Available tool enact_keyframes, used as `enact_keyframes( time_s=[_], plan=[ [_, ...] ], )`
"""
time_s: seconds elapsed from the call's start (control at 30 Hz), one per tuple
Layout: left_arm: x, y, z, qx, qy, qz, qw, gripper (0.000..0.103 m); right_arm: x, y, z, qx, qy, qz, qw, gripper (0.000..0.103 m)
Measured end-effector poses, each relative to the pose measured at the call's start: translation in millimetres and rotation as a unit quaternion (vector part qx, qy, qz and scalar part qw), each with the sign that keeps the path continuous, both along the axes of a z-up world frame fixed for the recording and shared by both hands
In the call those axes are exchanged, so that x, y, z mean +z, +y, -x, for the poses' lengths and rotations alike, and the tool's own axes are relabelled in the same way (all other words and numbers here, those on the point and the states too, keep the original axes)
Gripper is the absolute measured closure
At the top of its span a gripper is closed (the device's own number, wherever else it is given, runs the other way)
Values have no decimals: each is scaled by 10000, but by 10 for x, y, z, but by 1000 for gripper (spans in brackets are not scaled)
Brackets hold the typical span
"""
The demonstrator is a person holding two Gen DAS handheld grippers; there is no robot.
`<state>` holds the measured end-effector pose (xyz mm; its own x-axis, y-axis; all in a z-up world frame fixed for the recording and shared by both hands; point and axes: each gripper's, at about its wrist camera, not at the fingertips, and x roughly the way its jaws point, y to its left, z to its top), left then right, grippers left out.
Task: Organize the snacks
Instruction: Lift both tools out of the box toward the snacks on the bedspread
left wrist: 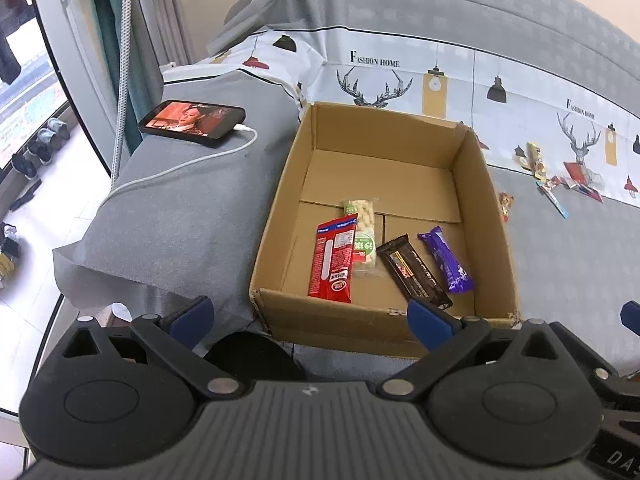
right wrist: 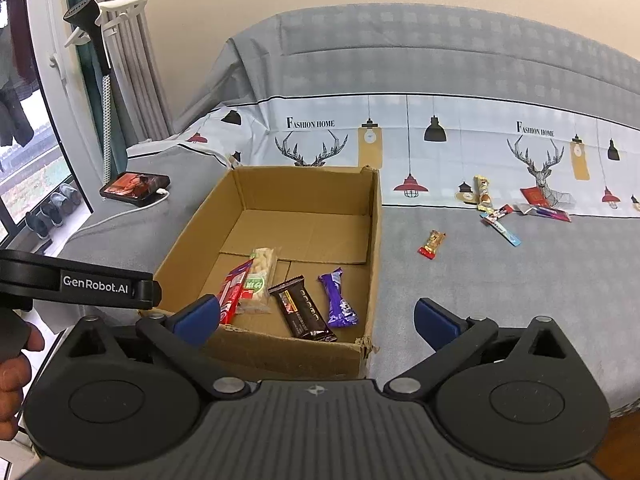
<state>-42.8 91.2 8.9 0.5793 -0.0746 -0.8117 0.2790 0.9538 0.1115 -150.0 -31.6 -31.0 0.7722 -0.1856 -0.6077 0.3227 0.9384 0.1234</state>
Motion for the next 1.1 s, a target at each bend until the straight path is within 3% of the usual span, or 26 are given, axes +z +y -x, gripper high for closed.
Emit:
enact_keyframes(
  time_s=[0.63, 1.1],
  plan=[
    [37, -254, 73, -319, -136, -117, 9993, 0, -64, -221, 52, -233, 19, -210, 9995, 1],
    [44, -875, 24, -871, -59, -169, 9960, 0, -160, -850, 180, -873, 32, -423, 9953, 1]
  ],
)
